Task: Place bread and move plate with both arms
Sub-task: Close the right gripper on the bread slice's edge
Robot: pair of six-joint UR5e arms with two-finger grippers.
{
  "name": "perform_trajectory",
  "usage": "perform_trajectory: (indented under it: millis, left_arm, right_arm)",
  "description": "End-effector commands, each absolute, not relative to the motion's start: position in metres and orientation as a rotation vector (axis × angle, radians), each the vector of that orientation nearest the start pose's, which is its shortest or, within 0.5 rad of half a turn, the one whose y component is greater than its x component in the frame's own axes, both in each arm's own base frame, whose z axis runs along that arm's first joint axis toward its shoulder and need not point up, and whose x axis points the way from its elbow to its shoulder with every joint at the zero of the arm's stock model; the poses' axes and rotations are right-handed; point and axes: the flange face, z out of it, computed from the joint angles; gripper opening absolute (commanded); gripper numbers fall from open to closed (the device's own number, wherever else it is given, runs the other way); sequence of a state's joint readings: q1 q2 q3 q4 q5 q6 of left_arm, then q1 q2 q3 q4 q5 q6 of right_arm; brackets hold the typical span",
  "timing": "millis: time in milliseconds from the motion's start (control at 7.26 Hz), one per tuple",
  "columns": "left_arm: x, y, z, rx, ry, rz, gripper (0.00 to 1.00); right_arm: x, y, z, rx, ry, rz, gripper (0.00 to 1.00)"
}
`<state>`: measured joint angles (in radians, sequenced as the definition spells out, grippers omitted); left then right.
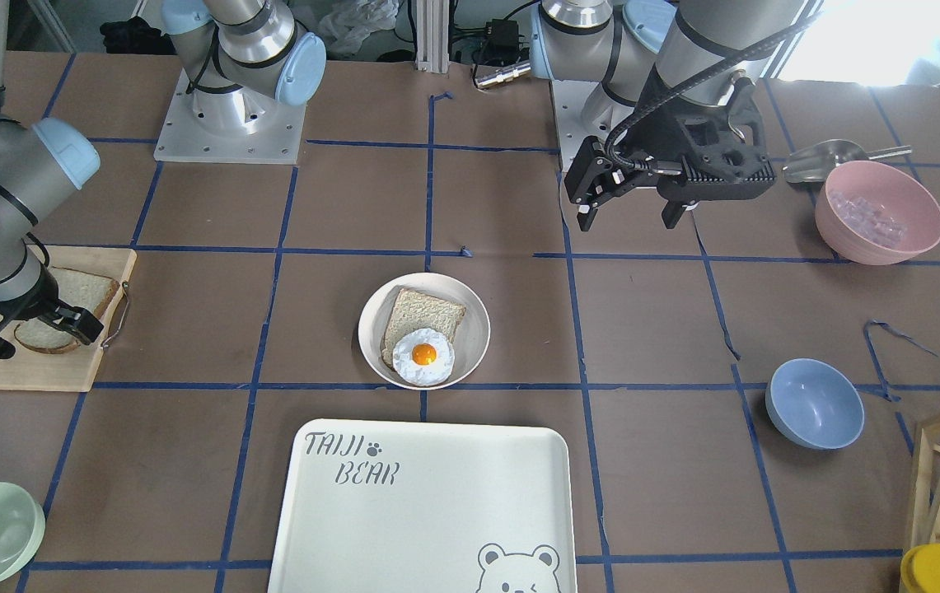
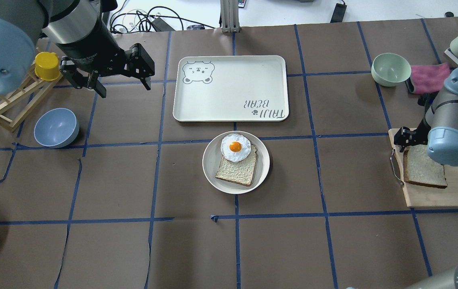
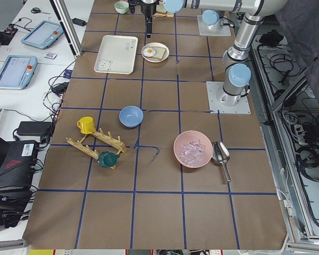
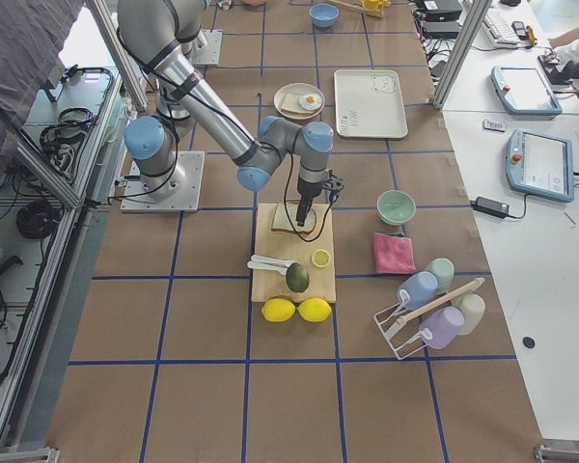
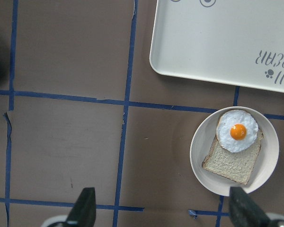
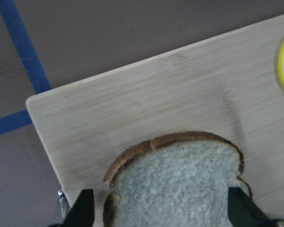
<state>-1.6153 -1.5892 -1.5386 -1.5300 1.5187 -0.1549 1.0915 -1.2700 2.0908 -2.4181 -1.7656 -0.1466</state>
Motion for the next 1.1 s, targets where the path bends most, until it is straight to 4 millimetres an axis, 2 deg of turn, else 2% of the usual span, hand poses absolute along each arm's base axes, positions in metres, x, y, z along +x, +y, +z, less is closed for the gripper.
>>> perform_trajectory:
  millis: [0, 138, 413, 688, 826, 964]
  left_arm:
    - [-0.1608, -0.4984, 0.499, -0.174, 3.193, -0.08, 1.0]
    - [-0.1608, -0.4984, 0.499, -0.174, 3.193, -0.08, 1.0]
    - [-0.1608, -0.4984, 0.499, -0.172, 3.193, -0.08, 1.0]
    - [-0.1608, -0.4984, 0.499, -0.172, 3.193, -0.08, 1.0]
    - [-0.1608, -0.4984, 0.499, -0.172, 3.193, -0.08, 1.0]
    - [-0.1608, -0.4984, 0.499, -0.172, 3.193, -0.08, 1.0]
  right_arm:
    - [-0.1276, -0.4931, 0.1769, 0.552, 3.277, 0.08, 0.95]
    - [-0.1282, -0.4931, 0.178, 0.543, 3.284, 0.084, 0.8]
    - [-0.1288, -0.4922, 0.18, 0.532, 3.295, 0.091, 0.39]
    - [-0.1284, -0.4908, 0.181, 0.534, 3.296, 0.099, 0.1]
    - [-0.1282, -0.4902, 0.1819, 0.533, 3.296, 0.105, 0.0]
    - [-0.1285, -0.4891, 0.1863, 0.535, 3.294, 0.115, 0.0]
